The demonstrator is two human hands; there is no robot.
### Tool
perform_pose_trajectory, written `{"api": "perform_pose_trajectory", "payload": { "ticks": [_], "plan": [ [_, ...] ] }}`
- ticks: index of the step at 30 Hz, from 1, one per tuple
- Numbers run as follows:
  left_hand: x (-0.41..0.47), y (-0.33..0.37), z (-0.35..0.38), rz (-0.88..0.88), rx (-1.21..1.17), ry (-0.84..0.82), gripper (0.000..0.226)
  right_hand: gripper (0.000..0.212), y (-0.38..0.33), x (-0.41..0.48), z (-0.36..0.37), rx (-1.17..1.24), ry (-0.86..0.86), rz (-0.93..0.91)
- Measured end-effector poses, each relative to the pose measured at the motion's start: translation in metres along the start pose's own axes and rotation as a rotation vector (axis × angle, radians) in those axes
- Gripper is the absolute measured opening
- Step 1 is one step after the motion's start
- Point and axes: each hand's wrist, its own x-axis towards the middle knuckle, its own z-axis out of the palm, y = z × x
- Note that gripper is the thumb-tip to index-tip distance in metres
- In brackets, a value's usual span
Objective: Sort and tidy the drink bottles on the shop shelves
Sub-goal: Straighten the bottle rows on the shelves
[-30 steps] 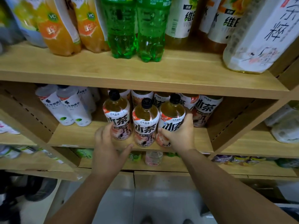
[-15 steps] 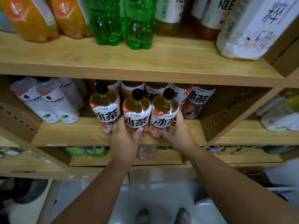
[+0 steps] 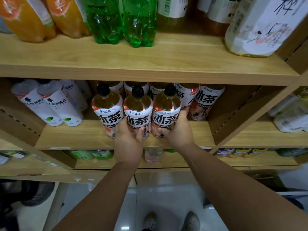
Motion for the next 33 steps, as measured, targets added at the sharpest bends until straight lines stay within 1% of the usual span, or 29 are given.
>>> {"api": "perform_pose_trajectory", "payload": {
  "ticks": [2, 3, 10, 12, 14, 15, 16, 17, 19, 20, 21, 23, 24, 26, 29, 33],
  "plan": [
    [0.002, 0.002, -0.002, -0.025, -0.010, 0.002, 0.046, 0.068, 0.001, 0.000, -0.001, 0.003, -0.008, 0.000],
    [0.003, 0.003, -0.003, -0.021, 0.009, 0.003, 0.045, 0.068, 0.001, 0.000, -0.002, 0.004, -0.014, 0.000],
    [0.015, 0.004, -0.009, 0.020, 0.117, -0.059, 0.053, 0.063, 0.006, -0.004, 0.001, 0.030, -0.062, 0.028],
    [0.016, 0.005, -0.015, 0.025, 0.122, -0.066, 0.052, 0.069, 0.008, -0.009, 0.003, 0.064, -0.065, 0.042],
    [0.014, 0.000, -0.024, 0.041, 0.107, -0.044, 0.039, 0.080, 0.009, -0.015, 0.006, 0.097, -0.053, 0.053],
    [0.013, -0.007, -0.029, 0.049, 0.098, -0.019, 0.031, 0.083, 0.008, -0.017, 0.007, 0.103, -0.041, 0.051],
    [0.012, -0.014, -0.035, 0.049, 0.083, 0.008, 0.028, 0.084, 0.007, -0.017, 0.008, 0.112, -0.024, 0.042],
    [0.013, -0.023, -0.041, 0.028, 0.054, 0.032, 0.028, 0.082, 0.007, -0.015, 0.008, 0.117, -0.006, 0.032],
    [0.018, -0.038, -0.052, -0.092, -0.021, 0.070, 0.034, 0.078, 0.006, -0.012, 0.010, 0.115, 0.014, 0.019],
    [0.022, -0.044, -0.057, -0.159, -0.052, 0.073, 0.043, 0.076, 0.006, -0.011, 0.010, 0.114, 0.019, 0.020],
    [0.028, -0.049, -0.060, -0.203, -0.068, 0.062, 0.058, 0.074, 0.005, -0.011, 0.011, 0.115, 0.023, 0.026],
    [0.040, -0.056, -0.062, -0.229, -0.068, -0.020, 0.087, 0.072, 0.004, -0.010, 0.013, 0.122, 0.029, 0.035],
    [0.045, -0.056, -0.063, -0.215, -0.075, -0.060, 0.093, 0.072, 0.005, -0.010, 0.014, 0.123, 0.029, 0.037],
    [0.053, -0.056, -0.060, -0.172, -0.100, -0.104, 0.091, 0.072, 0.004, -0.009, 0.013, 0.127, 0.020, 0.040],
    [0.061, -0.052, -0.056, -0.129, -0.118, -0.117, 0.074, 0.071, 0.004, -0.006, 0.011, 0.117, 0.004, 0.048],
    [0.065, -0.058, -0.058, -0.078, -0.114, -0.158, 0.072, 0.068, 0.004, -0.005, 0.009, 0.098, 0.000, 0.047]
  ]
}}
